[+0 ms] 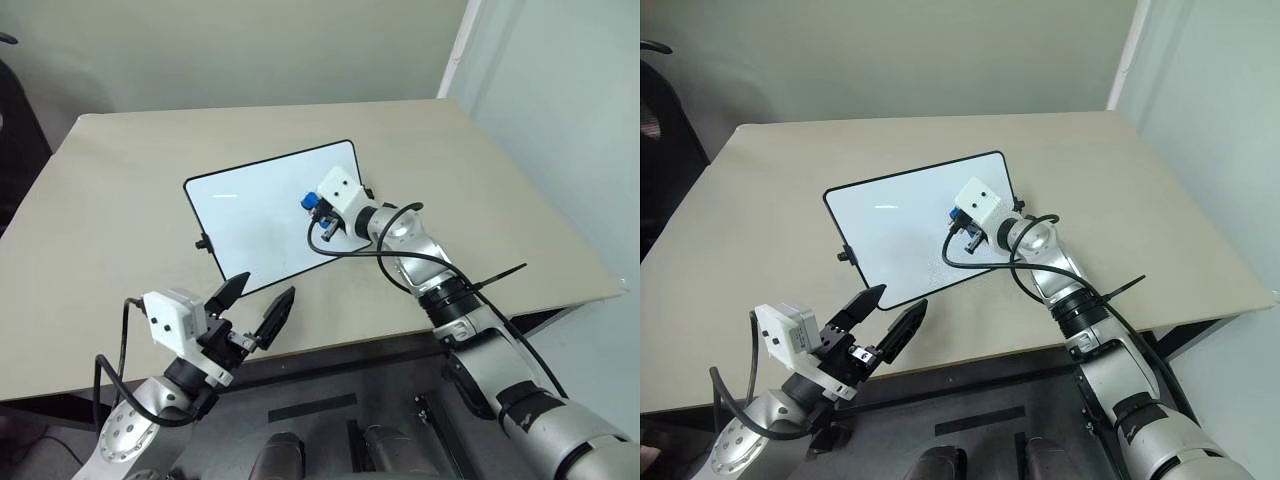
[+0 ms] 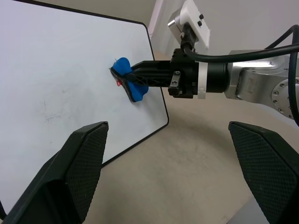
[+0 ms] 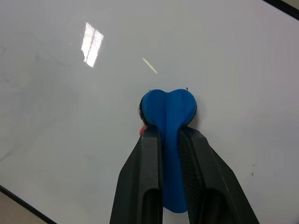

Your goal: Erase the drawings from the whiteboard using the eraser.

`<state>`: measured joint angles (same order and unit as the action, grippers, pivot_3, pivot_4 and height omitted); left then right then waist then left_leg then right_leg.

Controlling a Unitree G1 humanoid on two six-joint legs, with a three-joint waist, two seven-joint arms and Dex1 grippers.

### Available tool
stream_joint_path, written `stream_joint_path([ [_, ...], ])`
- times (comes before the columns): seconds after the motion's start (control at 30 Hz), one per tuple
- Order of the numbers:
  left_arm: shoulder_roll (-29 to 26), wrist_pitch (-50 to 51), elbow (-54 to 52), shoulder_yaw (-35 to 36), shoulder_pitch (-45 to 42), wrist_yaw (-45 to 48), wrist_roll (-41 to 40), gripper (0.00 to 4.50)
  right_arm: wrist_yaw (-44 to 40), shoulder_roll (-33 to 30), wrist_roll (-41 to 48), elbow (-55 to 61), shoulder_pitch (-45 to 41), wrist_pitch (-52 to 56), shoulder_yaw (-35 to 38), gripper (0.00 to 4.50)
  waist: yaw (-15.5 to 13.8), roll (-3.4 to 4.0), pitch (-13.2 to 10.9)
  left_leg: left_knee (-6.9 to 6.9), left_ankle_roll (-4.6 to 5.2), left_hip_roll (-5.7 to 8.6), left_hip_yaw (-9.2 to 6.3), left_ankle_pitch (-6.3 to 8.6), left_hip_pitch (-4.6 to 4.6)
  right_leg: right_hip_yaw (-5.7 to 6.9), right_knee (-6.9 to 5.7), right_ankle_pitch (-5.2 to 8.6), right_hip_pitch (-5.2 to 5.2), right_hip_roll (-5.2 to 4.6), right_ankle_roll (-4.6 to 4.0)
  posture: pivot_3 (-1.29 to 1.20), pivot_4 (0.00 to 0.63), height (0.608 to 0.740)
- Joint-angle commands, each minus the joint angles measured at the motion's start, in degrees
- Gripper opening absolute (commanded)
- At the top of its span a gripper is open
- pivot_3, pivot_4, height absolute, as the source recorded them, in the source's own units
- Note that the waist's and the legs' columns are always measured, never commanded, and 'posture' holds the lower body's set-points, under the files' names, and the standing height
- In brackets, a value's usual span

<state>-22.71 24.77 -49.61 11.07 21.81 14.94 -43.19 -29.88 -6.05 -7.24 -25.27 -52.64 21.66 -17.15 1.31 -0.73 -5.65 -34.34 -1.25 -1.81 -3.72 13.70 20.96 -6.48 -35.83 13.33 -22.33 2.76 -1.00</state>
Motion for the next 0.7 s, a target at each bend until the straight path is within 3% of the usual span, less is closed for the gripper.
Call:
stream_joint_path([
  [0.03,0.1,-1.5,-2.4,0.2,0.1,0.4,0.3,4.50,1.0,-0.6,-1.5,-0.1,-0.2,0.7,-0.2,0.55,0.0,0.00,0.0,0.00,0.00,0.00,0.00,0.00,0.00,0.00,0.00,0.00,0.00,0.00,0.00,0.00,0.150,0.727],
  [0.4,0.0,-1.4,-2.1,0.5,0.1,0.2,0.1,4.50,-4.3,-0.4,-2.0,6.1,4.2,4.0,-4.8,0.55,0.2,-0.11,0.2,-0.07,0.00,0.00,0.00,-0.01,-0.03,0.01,-0.03,-0.07,0.08,0.00,0.07,0.00,0.150,0.727],
  [0.7,-0.1,-1.6,-1.8,0.9,0.2,0.5,-0.1,4.50,0.8,-1.3,-2.3,-0.7,-0.3,3.3,-0.6,0.55,0.1,-0.07,0.2,-0.07,-0.02,0.00,-0.03,0.01,-0.17,0.02,-0.01,0.02,-0.04,0.01,0.32,0.00,0.150,0.727],
])
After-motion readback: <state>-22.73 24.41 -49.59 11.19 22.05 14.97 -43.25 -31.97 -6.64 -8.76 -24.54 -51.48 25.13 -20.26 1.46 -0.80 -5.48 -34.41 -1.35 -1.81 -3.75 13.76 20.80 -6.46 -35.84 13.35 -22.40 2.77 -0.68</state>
